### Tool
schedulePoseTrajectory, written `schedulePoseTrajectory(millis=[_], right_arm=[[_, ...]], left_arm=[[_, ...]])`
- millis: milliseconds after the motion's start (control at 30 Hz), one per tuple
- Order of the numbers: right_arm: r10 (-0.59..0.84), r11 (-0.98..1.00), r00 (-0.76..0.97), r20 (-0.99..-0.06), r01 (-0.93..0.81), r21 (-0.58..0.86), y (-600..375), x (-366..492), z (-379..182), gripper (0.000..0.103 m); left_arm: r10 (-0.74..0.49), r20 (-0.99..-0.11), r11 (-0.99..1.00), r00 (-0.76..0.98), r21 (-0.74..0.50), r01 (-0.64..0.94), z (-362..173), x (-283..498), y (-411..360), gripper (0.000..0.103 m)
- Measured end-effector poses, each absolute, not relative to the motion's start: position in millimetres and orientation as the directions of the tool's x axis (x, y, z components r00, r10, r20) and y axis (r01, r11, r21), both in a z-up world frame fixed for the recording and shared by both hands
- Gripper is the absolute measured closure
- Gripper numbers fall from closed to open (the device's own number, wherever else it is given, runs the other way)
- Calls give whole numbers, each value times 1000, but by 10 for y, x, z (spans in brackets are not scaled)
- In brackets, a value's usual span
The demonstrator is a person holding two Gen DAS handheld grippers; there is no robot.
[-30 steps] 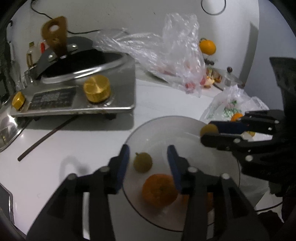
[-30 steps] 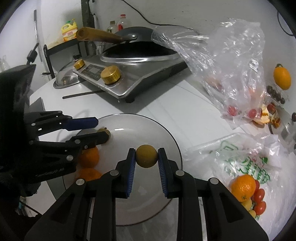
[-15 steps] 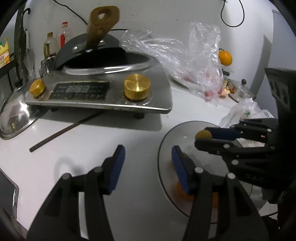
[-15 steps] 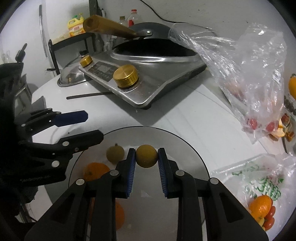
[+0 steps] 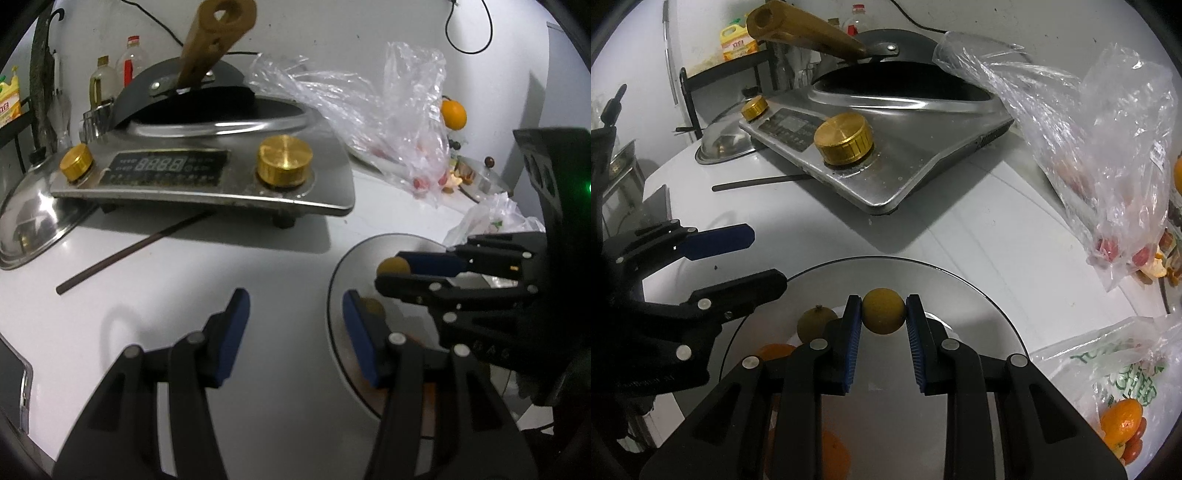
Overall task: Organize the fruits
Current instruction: 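Lower the fruits onto the plate and open the left tool while the right tool releases its fruit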
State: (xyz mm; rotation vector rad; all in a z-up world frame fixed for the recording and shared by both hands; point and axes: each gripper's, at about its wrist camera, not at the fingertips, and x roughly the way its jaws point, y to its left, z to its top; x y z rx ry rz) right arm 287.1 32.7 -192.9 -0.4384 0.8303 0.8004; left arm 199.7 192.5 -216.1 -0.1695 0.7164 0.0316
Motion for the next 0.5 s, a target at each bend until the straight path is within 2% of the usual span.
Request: schedulePoseTrajectory(millis=[133, 267, 500], right_arm=[[449, 636, 418, -789, -770, -46, 323, 2868, -1920, 76], [456, 641, 425, -782, -766, -42, 277, 2847, -1875, 66], [463, 650, 448, -764, -758, -51, 143, 2758, -1759, 66]], left_arm=[[-27, -652, 986, 758, -141, -86, -2132, 1968, 1895, 49], [-19, -653, 988, 757, -130, -87, -2108, 1939, 1852, 49], [-19, -640, 990, 769, -120, -75, -2021, 1851, 1734, 49]])
